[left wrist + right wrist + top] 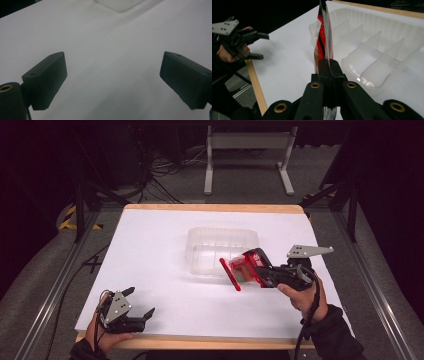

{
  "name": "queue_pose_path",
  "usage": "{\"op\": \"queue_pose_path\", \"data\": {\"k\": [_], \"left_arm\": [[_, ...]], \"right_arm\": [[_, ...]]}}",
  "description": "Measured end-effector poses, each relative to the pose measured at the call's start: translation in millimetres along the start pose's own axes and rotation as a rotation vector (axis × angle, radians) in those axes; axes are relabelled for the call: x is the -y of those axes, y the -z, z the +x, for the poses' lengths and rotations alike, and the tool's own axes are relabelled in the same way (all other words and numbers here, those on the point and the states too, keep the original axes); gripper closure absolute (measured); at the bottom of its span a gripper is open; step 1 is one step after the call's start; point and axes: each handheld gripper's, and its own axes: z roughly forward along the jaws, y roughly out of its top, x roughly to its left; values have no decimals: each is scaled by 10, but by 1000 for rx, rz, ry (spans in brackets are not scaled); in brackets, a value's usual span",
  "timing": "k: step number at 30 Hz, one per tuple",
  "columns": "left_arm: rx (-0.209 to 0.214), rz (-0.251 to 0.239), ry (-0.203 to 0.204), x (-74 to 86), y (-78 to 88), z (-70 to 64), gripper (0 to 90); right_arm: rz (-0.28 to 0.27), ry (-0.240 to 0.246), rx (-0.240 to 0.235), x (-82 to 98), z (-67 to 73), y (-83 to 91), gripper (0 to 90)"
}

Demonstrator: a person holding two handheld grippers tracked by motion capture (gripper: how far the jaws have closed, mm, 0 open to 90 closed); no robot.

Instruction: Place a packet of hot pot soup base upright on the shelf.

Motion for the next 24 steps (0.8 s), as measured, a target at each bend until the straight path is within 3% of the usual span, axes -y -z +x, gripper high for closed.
{"op": "queue_pose_path", "data": {"k": [9,20,24], "left_arm": [[3,-2,4,5,0,6,81],[4,-5,0,-2,0,9,85],[5,-8,7,1,10,16,90]], "right_arm": [[-21,-20,44,-257,-100,-204,900],[-14,-93,105,-405,-237,-504,900],[-8,-99,143,-452,-247,-630,900]]}}
